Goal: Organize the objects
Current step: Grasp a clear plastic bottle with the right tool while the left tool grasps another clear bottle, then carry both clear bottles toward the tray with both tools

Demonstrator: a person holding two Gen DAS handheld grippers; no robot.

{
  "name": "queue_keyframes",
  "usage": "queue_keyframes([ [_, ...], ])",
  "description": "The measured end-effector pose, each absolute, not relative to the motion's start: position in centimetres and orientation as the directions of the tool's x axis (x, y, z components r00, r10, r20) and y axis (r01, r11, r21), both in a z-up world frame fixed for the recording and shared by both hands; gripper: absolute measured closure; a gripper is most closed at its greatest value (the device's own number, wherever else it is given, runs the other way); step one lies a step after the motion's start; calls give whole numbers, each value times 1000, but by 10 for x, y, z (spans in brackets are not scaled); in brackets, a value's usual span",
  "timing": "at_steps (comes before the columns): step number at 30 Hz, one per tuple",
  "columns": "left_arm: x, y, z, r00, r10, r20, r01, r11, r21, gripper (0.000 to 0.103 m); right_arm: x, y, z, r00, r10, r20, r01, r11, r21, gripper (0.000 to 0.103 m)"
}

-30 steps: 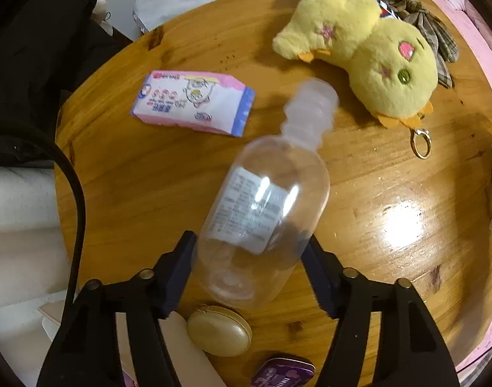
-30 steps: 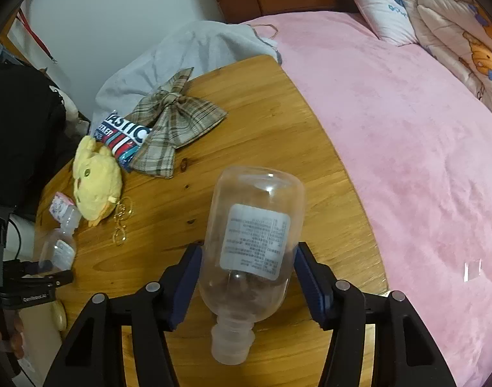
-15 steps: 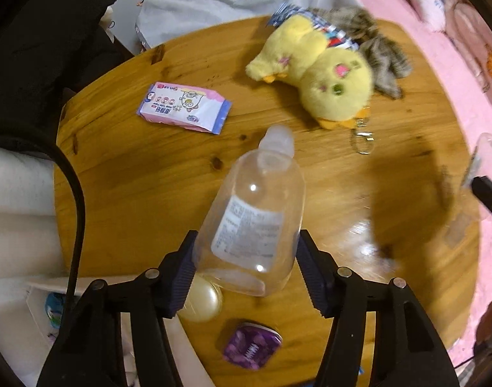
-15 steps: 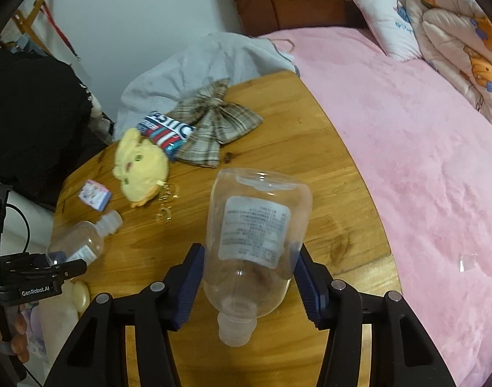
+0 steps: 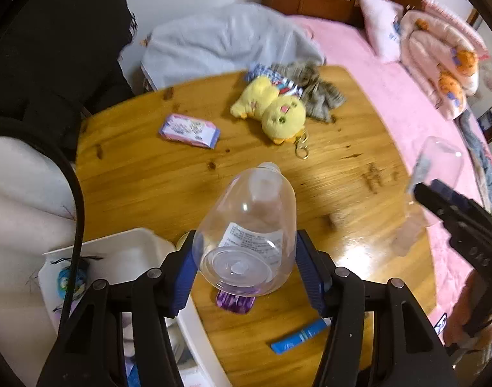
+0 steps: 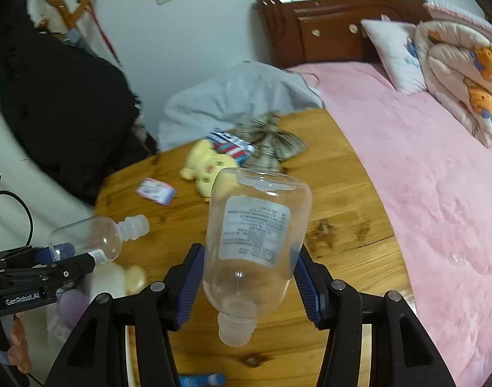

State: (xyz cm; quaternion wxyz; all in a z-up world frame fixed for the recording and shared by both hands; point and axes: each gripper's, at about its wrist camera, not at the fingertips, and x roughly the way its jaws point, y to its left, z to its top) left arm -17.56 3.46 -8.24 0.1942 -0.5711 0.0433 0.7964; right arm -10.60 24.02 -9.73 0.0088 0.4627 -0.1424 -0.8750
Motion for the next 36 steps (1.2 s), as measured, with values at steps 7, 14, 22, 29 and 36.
queue_keyframes([
  [7,-138,-11,-25,-394,310,-865,-350,-921,-171,42,-80,186,-53,-607,-205,-767,-27,-960,278,48],
  [14,-116,-62,4,-490,312,-814,-307,-936,-173,42,-62,120,-25,-612,-269,-743,85,-957,277,48],
  [22,-100,-112,0,-537,277,-797,-256,-954,-159,42,-55,51,-23,-566,-323,-759,185,-946,265,47],
  [29,-96,-144,-21,-526,248,-814,-206,-965,-161,42,-54,5,-33,-521,-338,-784,241,-939,245,47],
  [36,-88,-170,-34,-515,242,-822,-167,-969,-181,42,-55,-24,-42,-489,-338,-804,267,-936,231,47],
])
